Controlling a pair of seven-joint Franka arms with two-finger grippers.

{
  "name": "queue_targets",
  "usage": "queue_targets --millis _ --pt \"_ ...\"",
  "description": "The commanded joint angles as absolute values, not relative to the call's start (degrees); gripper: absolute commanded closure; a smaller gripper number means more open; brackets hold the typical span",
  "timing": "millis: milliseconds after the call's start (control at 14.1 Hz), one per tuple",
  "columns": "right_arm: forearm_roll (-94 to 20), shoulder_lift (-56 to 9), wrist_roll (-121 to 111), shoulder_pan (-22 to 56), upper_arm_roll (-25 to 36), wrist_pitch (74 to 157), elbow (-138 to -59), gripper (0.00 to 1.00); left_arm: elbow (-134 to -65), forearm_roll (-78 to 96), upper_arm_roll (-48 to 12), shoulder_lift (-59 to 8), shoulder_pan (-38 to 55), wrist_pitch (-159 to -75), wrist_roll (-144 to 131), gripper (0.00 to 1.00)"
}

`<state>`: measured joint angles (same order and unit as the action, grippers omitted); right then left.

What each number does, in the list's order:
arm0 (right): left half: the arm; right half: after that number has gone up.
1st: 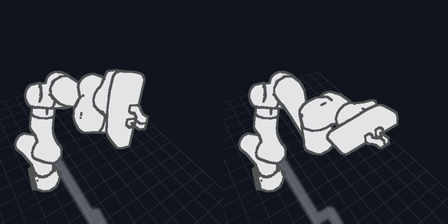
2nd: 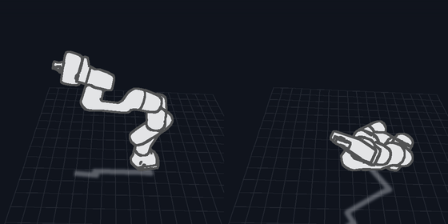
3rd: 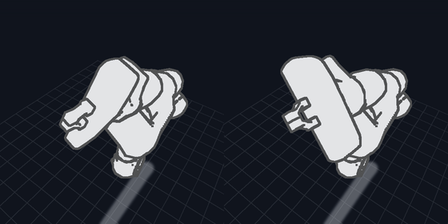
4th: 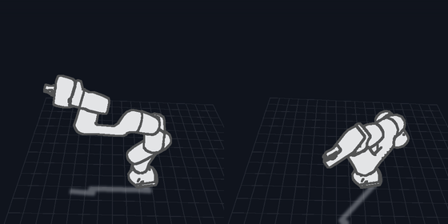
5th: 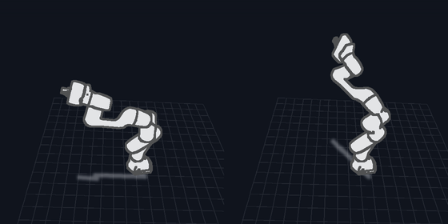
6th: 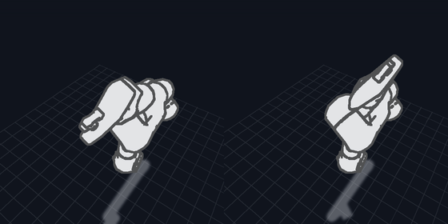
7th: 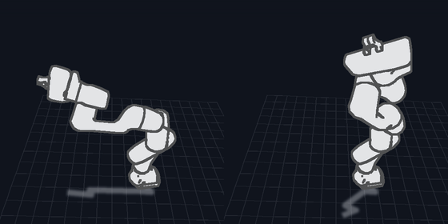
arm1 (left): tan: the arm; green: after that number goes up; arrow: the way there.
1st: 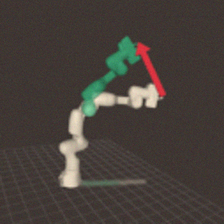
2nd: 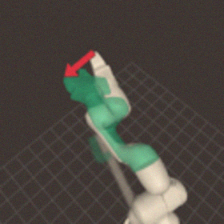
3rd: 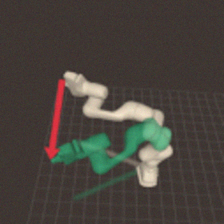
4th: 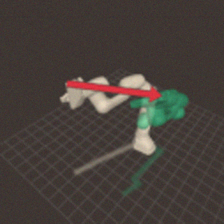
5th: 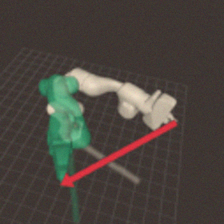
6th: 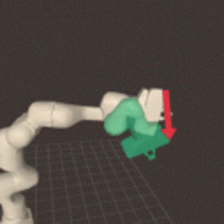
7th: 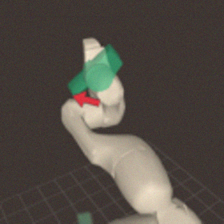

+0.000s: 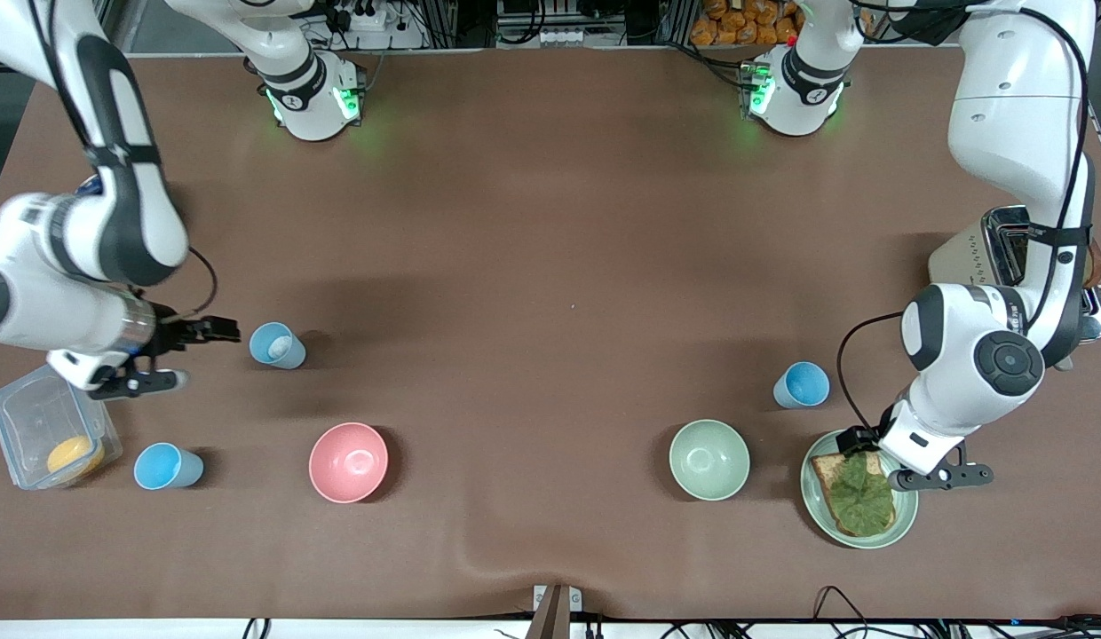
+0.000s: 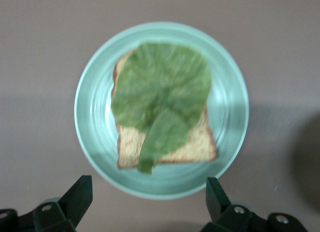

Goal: Stack blue cups with both arms
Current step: 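Close the left gripper and the right gripper on the blue cups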

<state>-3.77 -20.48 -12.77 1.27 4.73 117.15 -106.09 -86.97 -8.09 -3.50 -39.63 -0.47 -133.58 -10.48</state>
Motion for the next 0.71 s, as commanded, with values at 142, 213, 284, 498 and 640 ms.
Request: queue_targets --millis 142,213,284,498,640 --pt "-6.0 -23.3 -12.0 2.0 4.6 125.8 -110.8 0.00 -90.3 -10.0 -4.2 -36.7 1.1 -128.5 -12.3 0.00" --pt "-6.0 -24.3 -12.0 1.9 4.6 126.1 -110.8 0.00 -90.7 -10.0 -4.2 -35.8 1.5 -126.1 -12.7 0.00" --pt "-6.0 -25.2 -12.0 2.0 4.6 126.2 -110.8 0.00 -90.7 -10.0 -4.3 -35.1 1.8 -123.4 -12.8 0.00" --pt "-6.0 -27.2 -12.5 2.0 4.6 126.1 -110.7 0.11 -90.5 -10.1 -4.4 -33.4 2.1 -115.9 -11.8 0.00" --pt "-6.0 -27.9 -12.6 2.2 4.6 126.0 -110.7 0.69 -90.9 -10.1 -4.4 -33.5 2.1 -114.7 -11.5 0.00"
